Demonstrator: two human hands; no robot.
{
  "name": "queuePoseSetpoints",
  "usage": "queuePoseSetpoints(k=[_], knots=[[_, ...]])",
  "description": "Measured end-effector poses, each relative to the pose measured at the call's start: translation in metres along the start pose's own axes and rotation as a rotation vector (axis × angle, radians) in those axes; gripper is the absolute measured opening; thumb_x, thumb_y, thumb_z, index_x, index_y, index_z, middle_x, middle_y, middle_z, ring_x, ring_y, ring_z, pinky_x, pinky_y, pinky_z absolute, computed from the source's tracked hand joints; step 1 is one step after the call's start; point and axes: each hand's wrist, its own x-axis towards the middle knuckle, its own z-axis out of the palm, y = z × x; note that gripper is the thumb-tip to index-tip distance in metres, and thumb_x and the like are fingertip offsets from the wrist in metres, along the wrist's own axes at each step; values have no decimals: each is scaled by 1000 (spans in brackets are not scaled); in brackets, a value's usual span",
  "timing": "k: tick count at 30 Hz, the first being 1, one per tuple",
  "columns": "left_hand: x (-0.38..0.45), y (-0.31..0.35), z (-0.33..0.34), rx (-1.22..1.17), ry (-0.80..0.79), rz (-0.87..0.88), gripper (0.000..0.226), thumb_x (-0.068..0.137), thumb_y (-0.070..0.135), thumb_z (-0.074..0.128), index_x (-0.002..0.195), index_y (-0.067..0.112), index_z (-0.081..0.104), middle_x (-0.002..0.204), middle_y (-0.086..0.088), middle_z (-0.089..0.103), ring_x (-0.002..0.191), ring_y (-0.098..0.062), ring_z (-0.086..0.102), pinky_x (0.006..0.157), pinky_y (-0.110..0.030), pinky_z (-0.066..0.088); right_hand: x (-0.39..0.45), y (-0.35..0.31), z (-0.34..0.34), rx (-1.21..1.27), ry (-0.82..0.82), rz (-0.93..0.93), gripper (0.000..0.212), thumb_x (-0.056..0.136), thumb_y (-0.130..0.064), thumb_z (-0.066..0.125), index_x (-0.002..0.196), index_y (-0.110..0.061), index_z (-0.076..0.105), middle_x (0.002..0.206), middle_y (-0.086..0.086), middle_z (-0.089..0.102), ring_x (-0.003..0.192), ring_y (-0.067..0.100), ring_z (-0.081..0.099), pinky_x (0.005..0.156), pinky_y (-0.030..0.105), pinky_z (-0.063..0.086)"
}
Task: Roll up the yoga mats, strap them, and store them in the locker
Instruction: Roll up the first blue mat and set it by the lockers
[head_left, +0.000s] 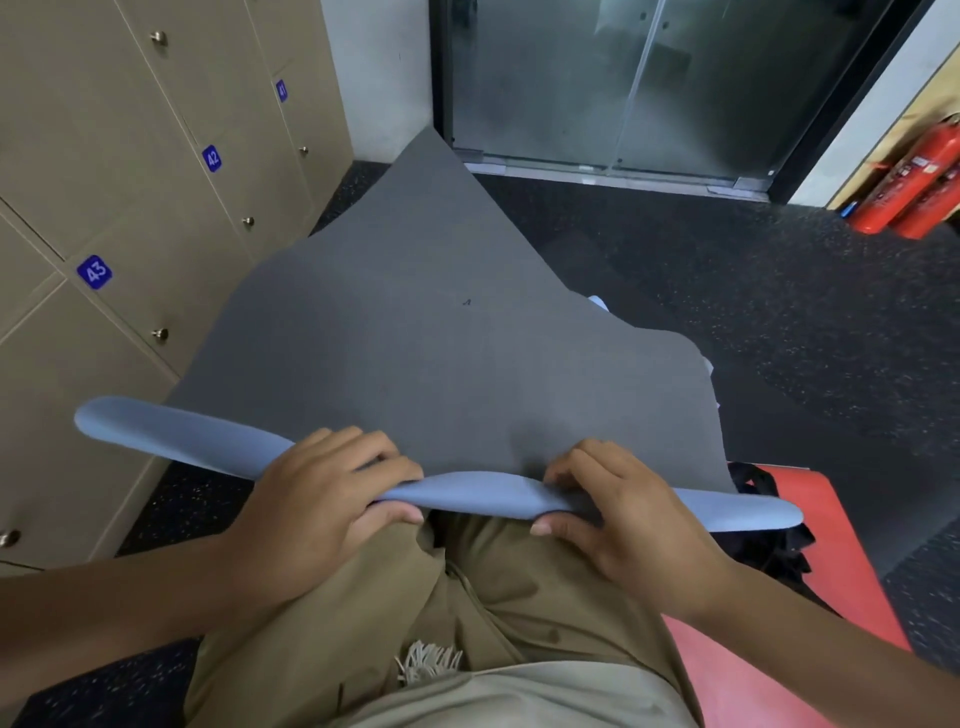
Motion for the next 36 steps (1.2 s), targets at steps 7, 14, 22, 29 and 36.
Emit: queuePoseSetpoints(k=[7,14,22,29,36], knots=[[10,5,-5,-143,-109,-270,40,87,68,42,90,42,72,87,18,60,79,-3,57,69,-25,40,-3,-11,10,-220,98,13,30,100,-45,48,90,-22,65,80,-9,57,70,16,52,64,35,47],[20,-18,-3,-287,-235,-338,46,83,76,40,85,38,67,85,13,64,81,-6,62,72,-37,49,8,0,5,-62,32,98,35,103,-51,39,97,-28,64,91,-12,53,72,12,55,56,37,50],[51,-35,1,-513,-299,-657,40,62,48,95,65,16,70,53,7,62,49,-1,51,52,-18,37,29,13,5,-43,28,165,29,90,-65,53,86,-36,47,82,-15,52,74,6,52,57,23,42],[41,-47,9,-576,-150,-618,36,57,53,92,59,23,71,58,1,65,54,-5,55,53,-22,41,39,32,8,105,-6,129,29,93,-63,56,84,-37,48,82,-15,51,73,11,54,63,28,46],[12,-73,26,13,78,45,42,106,40,46,79,15,65,77,6,56,67,-16,52,66,-31,39,45,42,17,48,84,48,49,98,-67,48,77,-22,55,74,-12,49,63,7,48,57,33,46]])
